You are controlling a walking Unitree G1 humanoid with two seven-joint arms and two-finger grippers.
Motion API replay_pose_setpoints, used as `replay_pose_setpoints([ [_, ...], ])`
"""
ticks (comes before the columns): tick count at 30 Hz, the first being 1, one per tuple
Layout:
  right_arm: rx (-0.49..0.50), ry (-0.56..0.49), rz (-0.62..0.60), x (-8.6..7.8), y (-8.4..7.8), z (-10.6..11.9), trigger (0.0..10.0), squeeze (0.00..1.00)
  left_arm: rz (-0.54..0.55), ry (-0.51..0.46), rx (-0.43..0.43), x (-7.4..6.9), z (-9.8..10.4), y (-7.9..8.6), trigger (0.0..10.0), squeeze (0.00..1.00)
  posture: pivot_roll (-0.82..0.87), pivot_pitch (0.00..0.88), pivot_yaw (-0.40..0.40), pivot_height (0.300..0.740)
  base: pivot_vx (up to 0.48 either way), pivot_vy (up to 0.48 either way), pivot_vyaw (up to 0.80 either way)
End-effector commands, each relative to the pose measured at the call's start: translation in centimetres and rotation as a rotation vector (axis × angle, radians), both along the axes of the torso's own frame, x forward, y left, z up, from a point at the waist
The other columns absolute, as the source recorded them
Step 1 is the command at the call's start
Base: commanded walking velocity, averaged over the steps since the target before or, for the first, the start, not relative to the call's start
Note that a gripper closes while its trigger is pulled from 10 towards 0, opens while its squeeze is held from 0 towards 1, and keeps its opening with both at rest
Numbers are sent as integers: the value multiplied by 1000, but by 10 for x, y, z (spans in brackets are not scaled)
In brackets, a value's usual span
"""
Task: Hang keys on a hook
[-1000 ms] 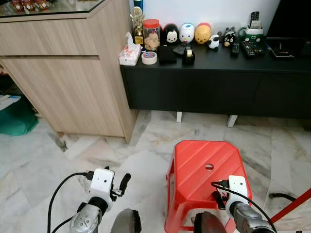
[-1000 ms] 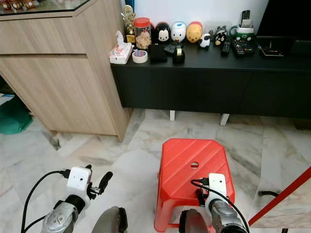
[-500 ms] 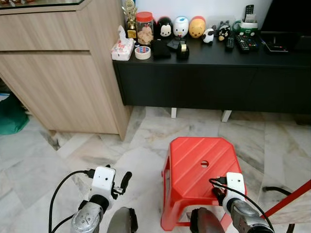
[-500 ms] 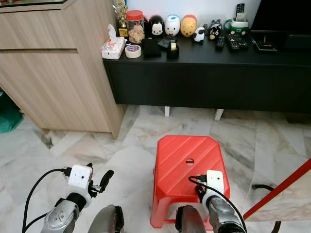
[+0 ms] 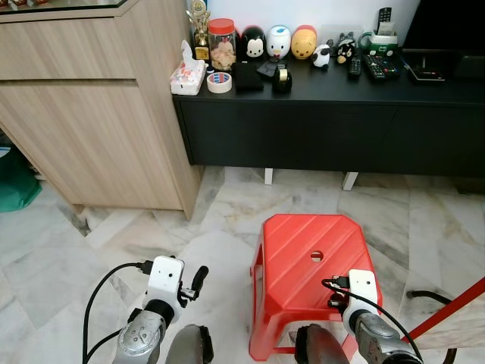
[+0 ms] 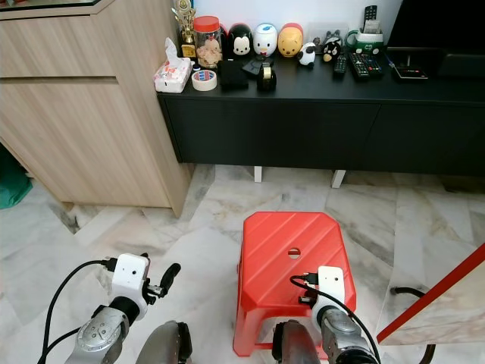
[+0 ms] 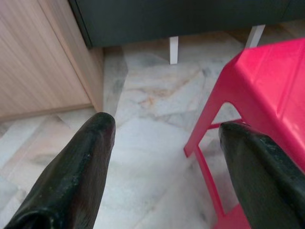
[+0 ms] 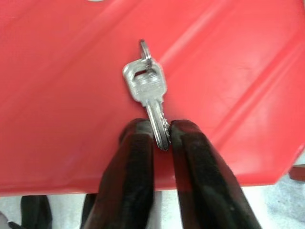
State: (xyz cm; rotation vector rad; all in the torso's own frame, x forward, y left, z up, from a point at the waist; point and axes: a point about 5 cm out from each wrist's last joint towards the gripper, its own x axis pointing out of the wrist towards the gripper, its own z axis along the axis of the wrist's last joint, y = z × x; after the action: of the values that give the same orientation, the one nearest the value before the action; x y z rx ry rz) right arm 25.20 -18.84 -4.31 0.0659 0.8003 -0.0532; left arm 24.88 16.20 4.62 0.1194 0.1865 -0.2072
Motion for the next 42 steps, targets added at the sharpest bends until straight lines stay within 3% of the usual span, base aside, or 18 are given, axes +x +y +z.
replay_pose_setpoints([
  [1, 22, 56, 17, -11, 7, -9, 0, 0, 3, 14, 8, -1, -4, 1, 10000, 0, 55, 44, 23, 616, 0, 0, 0],
  [12, 18, -24, 3, 4, 12, 1, 0, 0, 13, -2, 11, 14, -5, 1, 10000, 0, 38, 0, 14, 616, 0, 0, 0],
  [16, 10, -103, -28, 10, 10, 8, 0, 0, 16, -8, 10, 18, -5, 0, 10000, 0, 30, 0, 11, 616, 0, 0, 0],
  [24, -24, -155, -74, 4, 3, 8, 0, 0, 25, -17, 10, 21, -6, 2, 10000, 0, 28, 0, 4, 616, 0, 0, 0],
  [36, -18, -357, -116, 5, 4, 21, 0, 0, 36, -24, 13, 26, -9, 3, 10000, 0, 18, 0, -1, 616, 0, 0, 0],
  [37, -9, -384, -106, 5, 6, 23, 2667, 0, 37, -25, 13, 27, -9, 3, 10000, 0, 15, 0, -1, 616, 0, 0, 0],
  [38, -2, -397, -99, 5, 8, 24, 10000, 0, 37, -26, 13, 27, -9, 3, 10000, 0, 9, 0, 0, 616, 0, 0, 0],
  [42, 12, -401, -101, 2, 10, 23, 10000, 0, 37, -27, 9, 29, -9, 2, 10000, 0, 3, 0, -1, 616, 0, 0, 0],
])
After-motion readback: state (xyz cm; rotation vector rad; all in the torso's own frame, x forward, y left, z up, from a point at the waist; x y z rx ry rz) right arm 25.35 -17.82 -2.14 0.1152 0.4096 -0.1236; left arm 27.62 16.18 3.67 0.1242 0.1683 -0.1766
